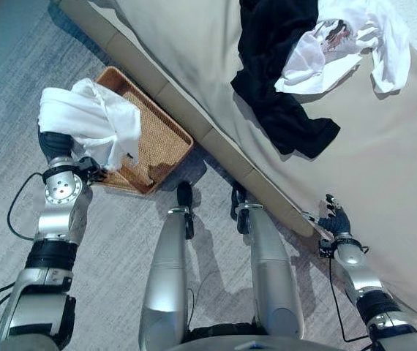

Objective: Pick up clothes into the bucket

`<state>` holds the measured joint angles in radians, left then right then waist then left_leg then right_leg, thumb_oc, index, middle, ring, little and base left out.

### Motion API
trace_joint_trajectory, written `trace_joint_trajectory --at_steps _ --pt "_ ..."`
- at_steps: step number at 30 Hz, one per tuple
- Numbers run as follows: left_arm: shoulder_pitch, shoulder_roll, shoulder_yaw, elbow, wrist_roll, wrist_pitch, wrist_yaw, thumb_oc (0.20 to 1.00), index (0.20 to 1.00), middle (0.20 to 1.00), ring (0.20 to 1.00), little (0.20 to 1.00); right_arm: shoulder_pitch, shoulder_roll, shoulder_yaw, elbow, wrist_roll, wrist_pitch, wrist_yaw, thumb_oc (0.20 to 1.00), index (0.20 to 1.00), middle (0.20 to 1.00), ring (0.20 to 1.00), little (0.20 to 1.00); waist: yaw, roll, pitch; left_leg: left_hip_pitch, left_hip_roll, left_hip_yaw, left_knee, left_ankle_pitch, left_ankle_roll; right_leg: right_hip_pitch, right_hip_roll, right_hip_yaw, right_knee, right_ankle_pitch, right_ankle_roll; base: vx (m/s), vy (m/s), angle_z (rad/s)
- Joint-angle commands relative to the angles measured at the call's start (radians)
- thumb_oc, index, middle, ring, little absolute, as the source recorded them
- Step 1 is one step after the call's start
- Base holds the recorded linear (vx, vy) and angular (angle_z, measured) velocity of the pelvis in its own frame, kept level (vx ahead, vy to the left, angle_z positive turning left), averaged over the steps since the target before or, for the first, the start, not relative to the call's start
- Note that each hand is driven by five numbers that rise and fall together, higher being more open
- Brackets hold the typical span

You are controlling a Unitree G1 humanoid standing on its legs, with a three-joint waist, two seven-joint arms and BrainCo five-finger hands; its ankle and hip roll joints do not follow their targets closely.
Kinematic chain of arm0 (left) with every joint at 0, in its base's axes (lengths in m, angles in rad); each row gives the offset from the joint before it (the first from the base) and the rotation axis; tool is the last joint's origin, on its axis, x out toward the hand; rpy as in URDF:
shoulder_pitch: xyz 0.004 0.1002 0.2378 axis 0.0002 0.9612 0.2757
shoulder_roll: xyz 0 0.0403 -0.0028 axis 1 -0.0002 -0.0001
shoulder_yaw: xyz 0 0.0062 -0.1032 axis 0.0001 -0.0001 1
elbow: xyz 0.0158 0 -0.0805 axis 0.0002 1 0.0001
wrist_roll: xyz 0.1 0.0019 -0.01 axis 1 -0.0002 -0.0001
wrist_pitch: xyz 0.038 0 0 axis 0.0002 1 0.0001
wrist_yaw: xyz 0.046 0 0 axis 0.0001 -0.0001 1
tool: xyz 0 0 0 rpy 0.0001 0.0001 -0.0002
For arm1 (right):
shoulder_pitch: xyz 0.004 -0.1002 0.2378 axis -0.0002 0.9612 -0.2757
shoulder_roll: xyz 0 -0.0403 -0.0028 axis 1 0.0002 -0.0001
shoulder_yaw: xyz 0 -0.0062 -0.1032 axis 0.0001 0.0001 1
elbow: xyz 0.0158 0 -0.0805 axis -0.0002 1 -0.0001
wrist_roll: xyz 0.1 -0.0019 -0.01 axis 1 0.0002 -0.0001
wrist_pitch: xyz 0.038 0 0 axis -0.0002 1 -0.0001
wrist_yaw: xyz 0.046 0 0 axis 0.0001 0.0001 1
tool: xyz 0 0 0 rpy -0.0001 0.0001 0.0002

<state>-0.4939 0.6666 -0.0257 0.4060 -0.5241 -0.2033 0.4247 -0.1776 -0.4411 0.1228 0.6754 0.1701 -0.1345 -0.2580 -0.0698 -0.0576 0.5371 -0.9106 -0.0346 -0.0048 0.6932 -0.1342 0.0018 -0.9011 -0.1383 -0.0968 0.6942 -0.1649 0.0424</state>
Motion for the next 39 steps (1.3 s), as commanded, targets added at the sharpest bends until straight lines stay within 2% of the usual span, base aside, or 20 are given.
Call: trace_joint_trajectory --at_steps 1,4,5,6,10,17,25,30,32,33,35,39 --pt "-0.032 0.063 0.006 0.015 0.023 -0.059 0.026 0.2 0.2 0.2 0.2 0.2 0.013 -0.017 0.022 -0.003 -0.02 -0.04 -0.028 1.0 1.0 1.0 1.0 1.0 -0.02 -0.014 -0.017 -0.007 -0.025 -0.084 0.02 -0.04 0.013 0.039 -0.057 -0.013 -0.036 0.018 0.044 0.0 0.0 0.0" --pt "-0.084 0.091 -0.023 0.067 0.024 -0.049 0.03 0.2 0.2 0.2 0.2 0.2 0.011 -0.018 0.035 -0.012 -0.02 -0.045 -0.031 1.0 1.0 1.0 1.0 1.0 -0.028 -0.022 -0.017 -0.052 -0.022 -0.089 0.037 -0.042 0.013 -0.005 -0.051 -0.016 -0.023 0.02 0.046 0.0 0.0 0.0" --pt "-0.111 0.099 -0.033 0.105 0.027 -0.038 0.035 0.871 0.871 0.871 0.871 0.871 0.006 -0.018 0.044 -0.014 -0.018 -0.048 -0.036 1.0 1.0 1.0 1.0 1.0 -0.031 -0.029 -0.017 -0.07 -0.018 -0.09 0.045 -0.044 0.014 -0.021 -0.049 -0.016 -0.024 0.021 0.046 0.0 0.0 0.0" --pt "-0.113 0.1 -0.034 0.107 0.026 -0.038 0.035 1.0 1.0 1.0 1.0 1.0 0.006 -0.018 0.043 -0.014 -0.018 -0.048 -0.036 1.0 1.0 1.0 1.0 1.0 -0.031 -0.029 -0.017 -0.072 -0.018 -0.09 0.046 -0.044 0.014 -0.023 -0.049 -0.016 -0.023 0.021 0.046 0.0 0.0 0.0" --pt "-0.178 0.103 -0.09 0.193 0.04 0.011 0.037 1.0 1.0 1.0 1.0 1.0 -0.009 -0.016 0.058 -0.009 -0.008 -0.043 -0.053 1.0 1.0 1.0 1.0 1.0 -0.036 -0.035 -0.017 -0.087 -0.012 -0.094 0.039 -0.042 0.014 -0.036 -0.045 -0.025 -0.036 0.025 0.05 0.0 -0.016 -0.04" --pt "-0.169 0.073 -0.075 0.26 0.085 0.059 0.053 1.0 1.0 1.0 1.0 1.0 -0.042 -0.021 0.055 -0.026 -0.002 -0.036 -0.068 1.0 1.0 1.0 1.0 1.0 -0.037 -0.038 -0.017 -0.067 -0.009 -0.087 0.009 -0.039 0.013 -0.026 -0.04 -0.025 -0.071 0.036 0.049 0.0 0.003 -0.02" --pt "-0.091 0.009 -0.019 0.247 0.083 0.054 0.066 1.0 1.0 1.0 1.0 1.0 -0.081 -0.033 0.027 -0.094 0.008 -0.041 -0.087 1.0 1.0 1.0 1.0 1.0 -0.033 -0.03 -0.017 -0.035 -0.005 -0.076 -0.038 -0.026 0.012 -0.008 -0.034 -0.019 -0.105 0.045 0.048 0.0 0.004 -0.03" --pt "0.029 -0.121 0.021 0.234 0.147 0.067 0.097 1.0 1.0 1.0 1.0 1.0 -0.11 -0.016 -0.038 -0.211 0.025 -0.067 -0.14 1.0 1.0 1.0 1.0 1.0 -0.023 -0.017 -0.017 0.057 -0.002 -0.065 -0.136 0.0 0.008 0.061 -0.037 -0.023 -0.167 0.06 0.056 0.0 -0.004 -0.02" --pt "0.055 -0.15 0.028 0.238 0.155 0.068 0.099 1.0 1.0 1.0 1.0 1.0 -0.117 -0.011 -0.046 -0.242 0.031 -0.076 -0.144 1.0 1.0 1.0 1.0 1.0 -0.019 -0.015 -0.017 0.082 -0.002 -0.063 -0.162 0.007 0.006 0.08 -0.037 -0.023 -0.18 0.064 0.057 0.02 -0.01 -0.06" --pt "0.091 -0.189 0.035 0.239 0.157 0.059 0.106 1.0 1.0 1.0 1.0 1.0 -0.126 -0.004 -0.056 -0.278 0.042 -0.092 -0.151 1.0 1.0 1.0 1.0 1.0 -0.013 -0.009 -0.017 0.124 0.001 -0.059 -0.201 0.02 0.003 0.112 -0.038 -0.025 -0.202 0.074 0.059 0.04 -0.021 -0.04" --pt "0.125 -0.217 0.043 0.222 0.157 0.036 0.103 1.0 1.0 1.0 1.0 1.0 -0.132 -0.009 -0.068 -0.315 0.04 -0.109 -0.158 1.0 1.0 1.0 1.0 1.0 -0.004 -0.003 -0.017 0.166 0.001 -0.059 -0.248 0.037 -0.003 0.148 -0.038 -0.029 -0.235 0.083 0.06 0.03 -0.03 -0.04" --pt "0.145 -0.238 0.05 0.216 0.138 0.002 0.101 1.0 1.0 1.0 1.0 1.0 -0.132 -0.015 -0.083 -0.338 0.037 -0.126 -0.163 1.0 1.0 1.0 1.0 1.0 0.001 0.001 -0.017 0.228 0.003 -0.067 -0.332 0.075 -0.013 0.199 -0.036 -0.041 -0.291 0.102 0.063 0.02 -0.03 0.03"
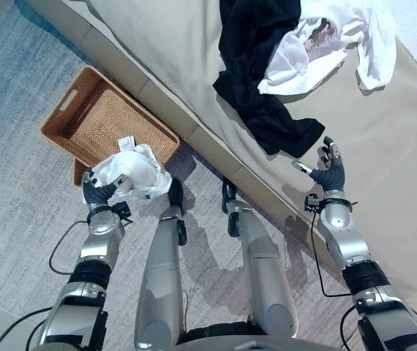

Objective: Pick up clothes into the bucket

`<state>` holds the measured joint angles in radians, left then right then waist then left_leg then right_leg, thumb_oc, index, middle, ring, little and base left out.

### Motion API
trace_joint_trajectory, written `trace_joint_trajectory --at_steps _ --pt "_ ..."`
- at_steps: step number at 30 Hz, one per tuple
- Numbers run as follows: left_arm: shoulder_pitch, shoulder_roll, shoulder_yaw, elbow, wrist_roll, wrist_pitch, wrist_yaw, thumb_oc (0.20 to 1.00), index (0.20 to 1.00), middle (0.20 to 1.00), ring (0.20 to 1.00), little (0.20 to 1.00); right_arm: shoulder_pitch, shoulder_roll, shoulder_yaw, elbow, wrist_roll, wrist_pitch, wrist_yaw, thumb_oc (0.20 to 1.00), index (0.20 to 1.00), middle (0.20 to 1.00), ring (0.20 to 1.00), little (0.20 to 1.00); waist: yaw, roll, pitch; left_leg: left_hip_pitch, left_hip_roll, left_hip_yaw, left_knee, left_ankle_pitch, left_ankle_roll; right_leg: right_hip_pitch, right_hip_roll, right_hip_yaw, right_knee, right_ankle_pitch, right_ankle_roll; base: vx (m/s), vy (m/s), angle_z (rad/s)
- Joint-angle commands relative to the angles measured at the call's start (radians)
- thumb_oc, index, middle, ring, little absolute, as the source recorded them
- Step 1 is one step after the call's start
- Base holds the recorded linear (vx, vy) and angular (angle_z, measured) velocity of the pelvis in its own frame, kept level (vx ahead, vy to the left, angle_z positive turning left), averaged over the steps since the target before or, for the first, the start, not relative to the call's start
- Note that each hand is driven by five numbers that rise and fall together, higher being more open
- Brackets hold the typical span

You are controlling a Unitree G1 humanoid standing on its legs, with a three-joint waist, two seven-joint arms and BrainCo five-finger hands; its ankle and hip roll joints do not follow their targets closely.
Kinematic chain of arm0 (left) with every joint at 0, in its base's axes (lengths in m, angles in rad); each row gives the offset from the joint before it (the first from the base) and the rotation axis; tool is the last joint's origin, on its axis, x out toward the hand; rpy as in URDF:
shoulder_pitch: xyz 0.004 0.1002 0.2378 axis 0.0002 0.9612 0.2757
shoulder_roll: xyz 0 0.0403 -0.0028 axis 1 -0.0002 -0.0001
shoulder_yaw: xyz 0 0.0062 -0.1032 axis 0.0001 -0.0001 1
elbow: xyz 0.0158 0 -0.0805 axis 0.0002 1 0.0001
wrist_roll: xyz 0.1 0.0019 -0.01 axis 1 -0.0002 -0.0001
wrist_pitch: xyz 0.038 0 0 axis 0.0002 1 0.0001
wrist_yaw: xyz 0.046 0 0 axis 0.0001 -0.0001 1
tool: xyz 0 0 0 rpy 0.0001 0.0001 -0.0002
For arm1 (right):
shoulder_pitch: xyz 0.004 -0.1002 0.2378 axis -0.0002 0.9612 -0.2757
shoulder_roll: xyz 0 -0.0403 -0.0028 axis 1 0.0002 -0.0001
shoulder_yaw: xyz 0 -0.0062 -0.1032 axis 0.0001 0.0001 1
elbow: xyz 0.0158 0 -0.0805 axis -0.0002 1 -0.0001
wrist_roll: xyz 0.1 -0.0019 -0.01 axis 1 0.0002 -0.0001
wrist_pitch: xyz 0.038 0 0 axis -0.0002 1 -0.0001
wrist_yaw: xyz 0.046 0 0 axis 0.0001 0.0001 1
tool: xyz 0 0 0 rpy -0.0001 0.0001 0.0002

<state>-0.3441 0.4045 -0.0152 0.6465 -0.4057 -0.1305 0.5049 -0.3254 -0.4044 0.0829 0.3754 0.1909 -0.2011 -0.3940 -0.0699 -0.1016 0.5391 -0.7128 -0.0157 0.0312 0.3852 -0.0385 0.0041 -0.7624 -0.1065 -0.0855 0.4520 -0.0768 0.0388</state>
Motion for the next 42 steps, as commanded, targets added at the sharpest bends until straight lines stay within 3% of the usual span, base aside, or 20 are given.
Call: trace_joint_trajectory --at_steps 1,2,4,5,6,8,15,23,28,36,39,42 --pt "-0.004 0.022 0.042 -0.03 0.016 -0.078 0.02 1.0 1.0 1.0 1.0 1.0 0.019 -0.054 -0.045 -0.039 0.013 -0.062 -0.028 1.0 1.0 1.0 1.0 1.0 0.003 0.046 -0.019 0.044 -0.012 -0.105 -0.048 -0.008 -0.019 0.074 -0.066 -0.06 -0.064 0.022 0.069 -0.07 -0.018 0.06" --pt "-0.002 0.021 0.043 -0.031 0.021 -0.077 0.021 1.0 1.0 1.0 1.0 1.0 0.023 -0.055 -0.05 -0.035 0.011 -0.061 -0.03 1.0 1.0 1.0 1.0 1.0 0.002 0.046 -0.019 0.041 -0.013 -0.099 -0.072 0.031 -0.018 0.071 -0.068 -0.073 -0.085 0.053 0.062 -0.07 -0.032 0.06" --pt "-0.015 0.023 0.048 -0.028 0.032 -0.074 0.032 1.0 1.0 1.0 1.0 1.0 0.035 -0.05 -0.057 -0.028 0.004 -0.057 -0.031 1.0 1.0 1.0 1.0 1.0 -0.001 0.044 -0.019 0.078 -0.008 -0.104 -0.119 0.051 -0.023 0.104 -0.066 -0.087 -0.119 0.068 0.066 0.02 -0.053 0.07" --pt "-0.022 0.024 0.052 -0.021 0.031 -0.073 0.035 1.0 1.0 1.0 1.0 1.0 0.037 -0.048 -0.057 -0.022 0.002 -0.055 -0.031 1.0 1.0 1.0 1.0 1.0 -0.002 0.046 -0.02 0.103 -0.004 -0.111 -0.129 0.026 -0.028 0.123 -0.06 -0.081 -0.117 0.042 0.075 0.02 -0.044 0.07" --pt "-0.026 0.025 0.053 -0.024 0.029 -0.074 0.039 1.0 1.0 1.0 1.0 1.0 0.041 -0.045 -0.059 -0.021 0.0 -0.052 -0.032 1.0 1.0 1.0 1.0 1.0 -0.003 0.045 -0.019 0.097 -0.006 -0.107 -0.144 0.059 -0.026 0.118 -0.064 -0.093 -0.133 0.075 0.069 0.01 -0.017 0.06" --pt "-0.037 0.028 0.067 -0.019 0.005 -0.081 0.039 1.0 1.0 1.0 1.0 1.0 0.051 -0.038 -0.061 -0.017 -0.001 -0.046 -0.029 1.0 1.0 1.0 1.0 1.0 -0.006 0.043 -0.019 0.111 -0.003 -0.108 -0.168 0.07 -0.028 0.131 -0.062 -0.098 -0.148 0.08 0.071 -0.04 -0.005 0.02" --pt "-0.067 0.024 0.133 -0.057 -0.157 -0.149 0.039 1.0 1.0 1.0 1.0 1.0 0.077 -0.026 -0.083 0.0 0.002 -0.032 -0.032 1.0 1.0 1.0 1.0 1.0 -0.014 0.038 -0.021 0.116 0.0 -0.108 -0.187 0.081 -0.033 0.136 -0.058 -0.1 -0.171 0.091 0.073 0.0 0.0 0.0" --pt "-0.071 0.027 0.161 -0.119 -0.129 -0.174 0.087 1.0 1.0 1.0 1.0 1.0 0.086 -0.022 -0.09 0.007 -0.001 -0.027 -0.037 1.0 1.0 1.0 1.0 1.0 -0.017 0.037 -0.023 0.099 -0.001 -0.103 -0.171 0.076 -0.032 0.129 -0.059 -0.094 -0.177 0.094 0.074 0.0 0.0 0.0" --pt "0.011 -0.018 0.155 -0.278 0.08 -0.192 0.158 1.0 1.0 1.0 1.0 1.0 0.094 -0.033 -0.108 -0.069 -0.053 -0.055 -0.058 1.0 1.0 1.0 1.0 1.0 -0.004 0.049 -0.035 0.114 -0.009 -0.1 -0.18 0.07 -0.029 0.139 -0.061 -0.088 -0.176 0.087 0.072 0.02 0.002 -0.02" --pt "0.101 -0.066 0.16 -0.436 0.265 -0.214 0.234 1.0 1.0 1.0 1.0 1.0 0.111 -0.029 -0.108 -0.161 -0.105 -0.088 -0.075 1.0 1.0 1.0 1.0 1.0 0.022 0.074 -0.061 0.195 -0.009 -0.095 -0.244 0.08 -0.031 0.202 -0.069 -0.093 -0.201 0.083 0.075 0.03 -0.01 -0.01" --pt "0.132 -0.047 0.157 -0.48 0.376 -0.194 0.279 1.0 1.0 1.0 1.0 1.0 0.12 -0.045 -0.107 -0.195 -0.16 -0.091 -0.087 1.0 1.0 1.0 1.0 1.0 0.032 0.086 -0.074 0.224 -0.013 -0.096 -0.258 0.08 -0.031 0.225 -0.077 -0.095 -0.196 0.078 0.076 0.02 -0.01 0.03" --pt "0.172 0.038 0.111 -0.539 0.571 -0.154 0.262 1.0 1.0 1.0 1.0 1.0 0.104 -0.086 -0.1 -0.218 -0.263 -0.081 -0.111 1.0 1.0 1.0 1.0 1.0 0.04 0.104 -0.086 0.255 -0.021 -0.099 -0.261 0.073 -0.03 0.26 -0.087 -0.098 -0.197 0.072 0.079 0.02 -0.01 0.02"
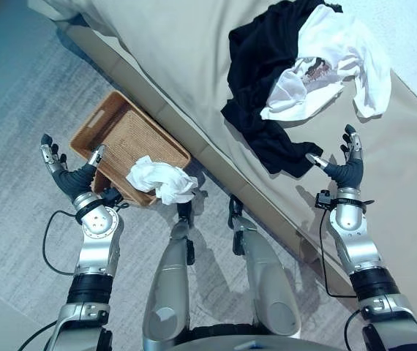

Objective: Pick up clothes into the bucket

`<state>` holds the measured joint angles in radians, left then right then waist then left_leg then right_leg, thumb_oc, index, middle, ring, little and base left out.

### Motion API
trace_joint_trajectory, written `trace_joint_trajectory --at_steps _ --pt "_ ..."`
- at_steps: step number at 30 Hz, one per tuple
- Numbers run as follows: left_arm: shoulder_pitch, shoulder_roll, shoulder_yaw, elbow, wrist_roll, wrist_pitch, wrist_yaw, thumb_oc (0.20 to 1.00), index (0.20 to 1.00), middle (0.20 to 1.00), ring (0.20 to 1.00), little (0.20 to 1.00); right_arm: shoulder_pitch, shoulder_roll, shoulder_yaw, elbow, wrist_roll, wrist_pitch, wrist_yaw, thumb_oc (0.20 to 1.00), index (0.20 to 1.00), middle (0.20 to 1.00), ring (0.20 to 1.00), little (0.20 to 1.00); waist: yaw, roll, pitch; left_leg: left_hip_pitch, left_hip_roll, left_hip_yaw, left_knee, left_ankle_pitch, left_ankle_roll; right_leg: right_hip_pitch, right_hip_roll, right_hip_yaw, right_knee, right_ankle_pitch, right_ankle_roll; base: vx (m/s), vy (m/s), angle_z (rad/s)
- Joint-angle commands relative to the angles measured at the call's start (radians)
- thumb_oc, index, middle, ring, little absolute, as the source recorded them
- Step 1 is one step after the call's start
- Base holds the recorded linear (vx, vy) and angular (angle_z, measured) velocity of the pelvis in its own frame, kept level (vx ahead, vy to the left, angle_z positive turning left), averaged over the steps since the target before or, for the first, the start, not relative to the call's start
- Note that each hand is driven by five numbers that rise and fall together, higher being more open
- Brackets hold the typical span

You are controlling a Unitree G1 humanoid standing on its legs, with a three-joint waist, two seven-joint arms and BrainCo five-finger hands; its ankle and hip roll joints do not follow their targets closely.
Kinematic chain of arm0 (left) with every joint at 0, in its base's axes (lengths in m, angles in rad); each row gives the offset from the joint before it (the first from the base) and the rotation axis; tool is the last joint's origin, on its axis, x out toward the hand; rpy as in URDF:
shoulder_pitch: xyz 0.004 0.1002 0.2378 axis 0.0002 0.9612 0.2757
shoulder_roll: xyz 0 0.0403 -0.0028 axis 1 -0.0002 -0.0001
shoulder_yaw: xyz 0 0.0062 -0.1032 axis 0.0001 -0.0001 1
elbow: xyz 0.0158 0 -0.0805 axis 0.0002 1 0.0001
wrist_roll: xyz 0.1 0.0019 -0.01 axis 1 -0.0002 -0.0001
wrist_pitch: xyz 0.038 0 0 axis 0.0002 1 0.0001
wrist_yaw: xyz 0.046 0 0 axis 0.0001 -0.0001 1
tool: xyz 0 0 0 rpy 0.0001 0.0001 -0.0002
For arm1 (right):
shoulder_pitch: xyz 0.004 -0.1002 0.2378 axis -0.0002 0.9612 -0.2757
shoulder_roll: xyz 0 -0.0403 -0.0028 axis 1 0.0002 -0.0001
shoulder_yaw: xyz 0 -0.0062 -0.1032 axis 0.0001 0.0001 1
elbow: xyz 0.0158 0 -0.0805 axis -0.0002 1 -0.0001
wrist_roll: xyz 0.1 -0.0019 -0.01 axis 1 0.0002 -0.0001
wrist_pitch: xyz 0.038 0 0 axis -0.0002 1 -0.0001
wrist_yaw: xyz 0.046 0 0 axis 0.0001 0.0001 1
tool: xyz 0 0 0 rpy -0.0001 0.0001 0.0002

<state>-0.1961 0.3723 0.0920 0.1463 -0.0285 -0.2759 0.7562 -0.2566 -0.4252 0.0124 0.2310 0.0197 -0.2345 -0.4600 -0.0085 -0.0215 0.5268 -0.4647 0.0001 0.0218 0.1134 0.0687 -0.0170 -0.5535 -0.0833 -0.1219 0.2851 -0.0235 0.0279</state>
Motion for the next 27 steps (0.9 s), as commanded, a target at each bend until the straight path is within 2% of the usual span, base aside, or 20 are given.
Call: trace_joint_trajectory --at_steps 1,2,3,4,6,8,9,11,13,14,16,19,24,27 --pt "0.024 0.071 0.004 -0.039 0.194 -0.009 0.011 1.0 1.0 1.0 1.0 1.0 0.035 -0.065 -0.029 -0.074 -0.092 -0.048 -0.045 1.0 1.0 1.0 1.0 1.0 -0.021 0.024 -0.073 0.007 -0.037 -0.089 0.011 -0.034 -0.009 0.051 -0.11 -0.062 -0.03 0.018 0.09 0.03 -0.012 0.07" --pt "0.037 0.111 -0.035 -0.056 0.243 -0.013 -0.032 1.0 1.0 1.0 1.0 1.0 0.013 -0.087 -0.021 -0.074 -0.124 -0.042 -0.044 1.0 1.0 1.0 1.0 1.0 -0.018 0.033 -0.082 0.016 -0.039 -0.09 0.011 -0.035 -0.008 0.061 -0.111 -0.061 -0.032 0.017 0.09 0.0 0.0 0.0" --pt "0.037 0.111 -0.036 -0.056 0.243 -0.013 -0.031 1.0 1.0 1.0 1.0 1.0 0.013 -0.086 -0.021 -0.073 -0.125 -0.043 -0.045 1.0 1.0 1.0 1.0 1.0 -0.018 0.033 -0.082 0.017 -0.039 -0.09 0.011 -0.036 -0.008 0.062 -0.111 -0.061 -0.032 0.017 0.09 0.03 -0.011 0.04" --pt "0.045 0.144 -0.085 -0.065 0.255 -0.029 -0.09 1.0 1.0 1.0 1.0 1.0 -0.015 -0.103 -0.009 -0.06 -0.136 -0.032 -0.04 1.0 1.0 1.0 1.0 1.0 -0.015 0.042 -0.092 0.029 -0.039 -0.09 0.007 -0.037 -0.007 0.072 -0.11 -0.061 -0.034 0.014 0.09 0.02 -0.007 0.04" --pt "0.04 0.166 -0.124 -0.061 0.262 -0.035 -0.123 1.0 1.0 1.0 1.0 1.0 -0.039 -0.118 0.003 -0.043 -0.144 -0.027 -0.04 1.0 1.0 1.0 1.0 1.0 -0.014 0.046 -0.097 0.035 -0.04 -0.089 0.005 -0.037 -0.007 0.078 -0.109 -0.059 -0.035 0.011 0.09 0.01 -0.008 0.03" --pt "0.041 0.177 -0.203 -0.031 0.215 -0.057 -0.208 1.0 1.0 1.0 1.0 1.0 -0.089 -0.146 0.039 0.017 -0.159 -0.007 -0.029 1.0 1.0 1.0 1.0 1.0 -0.009 0.055 -0.108 0.048 -0.041 -0.088 0.004 -0.038 -0.006 0.088 -0.109 -0.059 -0.032 0.008 0.09 0.0 0.0 0.0" --pt "0.04 0.177 -0.203 -0.03 0.214 -0.058 -0.208 1.0 1.0 1.0 1.0 1.0 -0.091 -0.147 0.04 0.02 -0.158 -0.008 -0.03 1.0 1.0 1.0 1.0 1.0 -0.009 0.055 -0.108 0.049 -0.041 -0.088 0.004 -0.038 -0.006 0.088 -0.109 -0.058 -0.032 0.008 0.09 0.0 0.0 0.0" --pt "0.031 0.18 -0.298 0.018 0.173 -0.068 -0.292 1.0 1.0 1.0 1.0 1.0 -0.151 -0.181 0.073 0.092 -0.175 0.015 -0.029 1.0 1.0 1.0 1.0 1.0 -0.006 0.064 -0.115 0.056 -0.043 -0.09 0.006 -0.039 -0.005 0.091 -0.108 -0.058 -0.021 -0.001 0.089 0.01 -0.017 0.01" --pt "0.026 0.173 -0.33 0.046 0.161 -0.07 -0.314 1.0 1.0 1.0 1.0 1.0 -0.172 -0.195 0.087 0.125 -0.181 0.025 -0.029 1.0 1.0 1.0 1.0 1.0 -0.006 0.066 -0.117 0.057 -0.043 -0.09 0.007 -0.039 -0.005 0.091 -0.107 -0.058 -0.017 -0.004 0.087 0.0 0.0 0.0" --pt "0.016 0.169 -0.398 0.101 0.154 -0.066 -0.357 1.0 1.0 1.0 1.0 1.0 -0.228 -0.221 0.11 0.181 -0.187 0.042 -0.035 1.0 1.0 1.0 1.0 1.0 -0.005 0.07 -0.118 0.057 -0.042 -0.089 0.009 -0.04 -0.005 0.086 -0.105 -0.057 -0.01 -0.009 0.087 0.0 0.0 0.0" --pt "0.018 0.156 -0.421 0.133 0.146 -0.056 -0.378 1.0 1.0 1.0 1.0 1.0 -0.244 -0.232 0.115 0.207 -0.189 0.049 -0.031 1.0 1.0 1.0 1.0 1.0 -0.005 0.072 -0.119 0.057 -0.041 -0.089 0.008 -0.04 -0.005 0.085 -0.105 -0.055 -0.007 -0.011 0.086 0.0 0.0 0.0" --pt "0.028 0.091 -0.512 0.293 0.146 -0.027 -0.427 1.0 1.0 1.0 1.0 1.0 -0.368 -0.291 0.149 0.308 -0.22 0.088 -0.062 1.0 1.0 1.0 1.0 1.0 -0.002 0.075 -0.113 0.053 -0.036 -0.091 0.005 -0.034 -0.005 0.073 -0.099 -0.055 0.007 -0.02 0.083 0.0 -0.011 0.0" --pt "0.034 0.017 -0.576 0.452 0.16 0.002 -0.442 1.0 1.0 1.0 1.0 1.0 -0.512 -0.337 0.185 0.401 -0.228 0.114 -0.118 1.0 1.0 1.0 1.0 1.0 -0.001 0.073 -0.093 0.046 -0.028 -0.09 -0.007 -0.023 -0.009 0.053 -0.092 -0.056 0.019 -0.028 0.078 0.0 -0.013 0.01" --pt "0.039 -0.008 -0.568 0.513 0.149 0.015 -0.43 1.0 1.0 1.0 1.0 1.0 -0.573 -0.354 0.199 0.435 -0.237 0.13 -0.144 1.0 1.0 1.0 1.0 1.0 -0.001 0.072 -0.083 0.039 -0.025 -0.091 -0.011 -0.017 -0.011 0.041 -0.09 -0.058 0.03 -0.033 0.074 0.0 -0.013 0.01"
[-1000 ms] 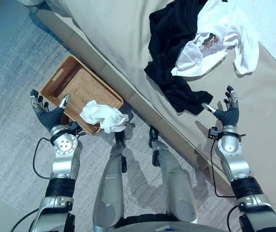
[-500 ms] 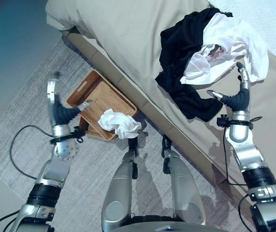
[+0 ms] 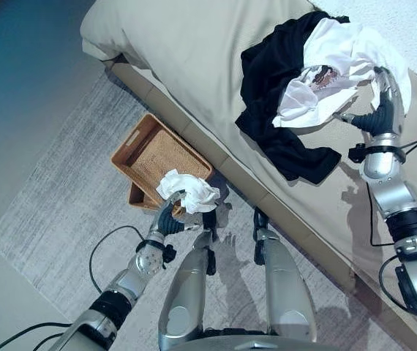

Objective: Pick up clothes into the bucket

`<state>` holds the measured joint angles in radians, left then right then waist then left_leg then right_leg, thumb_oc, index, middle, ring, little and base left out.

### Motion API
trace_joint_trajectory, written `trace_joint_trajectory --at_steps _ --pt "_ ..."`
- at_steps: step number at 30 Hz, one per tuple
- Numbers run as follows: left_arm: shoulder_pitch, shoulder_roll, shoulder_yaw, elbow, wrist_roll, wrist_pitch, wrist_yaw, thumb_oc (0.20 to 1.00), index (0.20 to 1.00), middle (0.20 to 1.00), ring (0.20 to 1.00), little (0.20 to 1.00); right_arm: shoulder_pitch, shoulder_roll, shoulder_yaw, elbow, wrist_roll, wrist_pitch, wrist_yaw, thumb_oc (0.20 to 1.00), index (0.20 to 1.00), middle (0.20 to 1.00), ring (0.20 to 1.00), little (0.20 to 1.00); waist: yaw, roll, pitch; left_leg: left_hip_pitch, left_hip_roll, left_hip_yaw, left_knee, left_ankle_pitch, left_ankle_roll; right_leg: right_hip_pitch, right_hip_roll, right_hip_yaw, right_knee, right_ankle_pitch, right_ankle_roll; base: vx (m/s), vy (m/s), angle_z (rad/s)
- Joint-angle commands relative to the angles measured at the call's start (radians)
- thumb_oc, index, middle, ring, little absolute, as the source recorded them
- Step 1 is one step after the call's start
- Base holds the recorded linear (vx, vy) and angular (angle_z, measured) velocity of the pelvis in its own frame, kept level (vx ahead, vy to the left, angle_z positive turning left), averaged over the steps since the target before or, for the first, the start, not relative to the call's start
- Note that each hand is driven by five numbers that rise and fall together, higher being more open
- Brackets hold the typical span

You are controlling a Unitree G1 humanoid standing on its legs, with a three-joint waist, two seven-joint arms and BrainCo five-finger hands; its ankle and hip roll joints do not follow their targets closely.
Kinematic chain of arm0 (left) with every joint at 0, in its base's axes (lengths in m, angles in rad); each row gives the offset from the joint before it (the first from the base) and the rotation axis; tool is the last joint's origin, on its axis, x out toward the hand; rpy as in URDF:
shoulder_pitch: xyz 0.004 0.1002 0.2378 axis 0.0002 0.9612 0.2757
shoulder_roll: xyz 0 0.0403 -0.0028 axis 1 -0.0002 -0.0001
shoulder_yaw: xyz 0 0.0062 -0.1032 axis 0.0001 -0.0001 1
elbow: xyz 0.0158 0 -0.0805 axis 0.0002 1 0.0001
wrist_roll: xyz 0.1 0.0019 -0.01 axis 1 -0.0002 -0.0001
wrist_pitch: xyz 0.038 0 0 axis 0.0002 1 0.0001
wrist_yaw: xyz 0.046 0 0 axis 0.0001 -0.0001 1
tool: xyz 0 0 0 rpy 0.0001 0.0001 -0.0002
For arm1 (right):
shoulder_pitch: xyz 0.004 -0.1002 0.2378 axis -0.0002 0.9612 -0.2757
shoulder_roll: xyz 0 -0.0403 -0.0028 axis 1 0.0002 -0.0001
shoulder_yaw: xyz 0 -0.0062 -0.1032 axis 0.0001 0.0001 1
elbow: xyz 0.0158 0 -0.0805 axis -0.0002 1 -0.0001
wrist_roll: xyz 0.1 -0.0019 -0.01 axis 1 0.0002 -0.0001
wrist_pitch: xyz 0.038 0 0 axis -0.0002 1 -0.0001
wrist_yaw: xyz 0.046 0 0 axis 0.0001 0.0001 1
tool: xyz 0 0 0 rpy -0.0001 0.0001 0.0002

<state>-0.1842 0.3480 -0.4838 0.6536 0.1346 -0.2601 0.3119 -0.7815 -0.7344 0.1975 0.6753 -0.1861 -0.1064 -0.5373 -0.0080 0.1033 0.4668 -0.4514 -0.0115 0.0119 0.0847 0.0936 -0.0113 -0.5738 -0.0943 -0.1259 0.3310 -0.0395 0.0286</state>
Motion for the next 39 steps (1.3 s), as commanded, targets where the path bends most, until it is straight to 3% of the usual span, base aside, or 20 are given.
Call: trace_joint_trajectory --at_steps 1,9,16,22,24,25,26,28,39 --pt "0.032 0.002 0.017 0.036 -0.029 0.008 0.023 1.0 1.0 1.0 1.0 1.0 -0.079 -0.059 0.021 0.011 -0.036 0.009 -0.078 1.0 1.0 1.0 1.0 1.0 0.002 -0.054 -0.016 0.02 -0.013 -0.081 0.019 -0.04 -0.017 0.054 -0.077 -0.054 -0.009 -0.018 0.072 -0.01 -0.039 -0.01" --pt "0.043 -0.079 0.138 0.179 -0.25 0.017 0.13 1.0 1.0 1.0 1.0 1.0 -0.357 -0.115 0.142 0.183 -0.015 0.059 -0.164 1.0 1.0 1.0 1.0 1.0 0.025 -0.044 0.041 -0.051 -0.017 -0.09 0.05 -0.03 -0.023 -0.032 -0.084 -0.056 0.06 -0.029 0.061 -0.01 -0.039 0.05" --pt "0.019 -0.08 0.113 0.166 -0.299 -0.004 0.142 1.0 1.0 1.0 1.0 1.0 -0.559 -0.132 0.27 0.338 0.017 0.067 -0.174 1.0 1.0 1.0 1.0 1.0 0.038 -0.031 0.053 -0.091 -0.009 -0.105 0.028 -0.004 -0.031 -0.094 -0.085 -0.062 0.078 -0.033 0.059 0.0 -0.03 0.04" --pt "-0.007 -0.08 0.046 0.114 -0.326 -0.015 0.13 1.0 1.0 1.0 1.0 1.0 -0.74 -0.156 0.436 0.544 0.087 0.073 -0.069 1.0 1.0 1.0 1.0 1.0 0.056 -0.022 0.053 -0.117 -0.007 -0.124 -0.009 0.022 -0.04 -0.144 -0.088 -0.074 0.099 -0.037 0.055 0.02 -0.025 0.07" --pt "-0.013 -0.079 0.014 0.086 -0.328 -0.015 0.122 1.0 1.0 1.0 1.0 1.0 -0.804 -0.172 0.495 0.612 0.107 0.082 -0.036 1.0 1.0 1.0 1.0 1.0 0.058 -0.018 0.053 -0.112 -0.011 -0.135 -0.016 0.005 -0.046 -0.15 -0.092 -0.067 0.123 -0.074 0.062 0.05 -0.041 0.14" --pt "-0.014 -0.08 0.015 0.085 -0.327 -0.015 0.122 1.0 1.0 1.0 1.0 1.0 -0.808 -0.172 0.497 0.614 0.108 0.08 -0.035 1.0 1.0 1.0 1.0 1.0 0.06 -0.014 0.053 -0.133 -0.01 -0.131 -0.013 0.029 -0.042 -0.165 -0.093 -0.078 0.113 -0.041 0.053 0.01 -0.024 0.25" --pt "-0.017 -0.076 0.003 0.061 -0.328 -0.012 0.116 1.0 1.0 1.0 1.0 1.0 -0.842 -0.189 0.548 0.641 0.101 0.087 -0.006 1.0 1.0 1.0 1.0 1.0 0.059 -0.016 0.053 -0.125 -0.013 -0.138 -0.019 0.007 -0.047 -0.17 -0.097 -0.068 0.132 -0.077 0.061 0.01 -0.029 0.2" --pt "-0.018 -0.075 -0.007 0.043 -0.334 -0.013 0.111 1.0 1.0 1.0 1.0 1.0 -0.868 -0.209 0.583 0.68 0.095 0.095 0.022 1.0 1.0 1.0 1.0 1.0 0.063 -0.013 0.053 -0.142 -0.015 -0.141 -0.017 0.01 -0.049 -0.19 -0.1 -0.071 0.14 -0.078 0.061 0.05 -0.055 0.11" --pt "-0.017 -0.066 -0.002 0.011 -0.374 -0.011 0.102 1.0 1.0 1.0 1.0 1.0 -0.956 -0.233 0.708 0.699 0.072 0.093 0.095 1.0 1.0 1.0 1.0 1.0 0.076 -0.019 0.053 -0.242 -0.01 -0.153 0.004 0.019 -0.053 -0.291 -0.091 -0.064 0.163 -0.073 0.058 0.0 -0.021 0.02"
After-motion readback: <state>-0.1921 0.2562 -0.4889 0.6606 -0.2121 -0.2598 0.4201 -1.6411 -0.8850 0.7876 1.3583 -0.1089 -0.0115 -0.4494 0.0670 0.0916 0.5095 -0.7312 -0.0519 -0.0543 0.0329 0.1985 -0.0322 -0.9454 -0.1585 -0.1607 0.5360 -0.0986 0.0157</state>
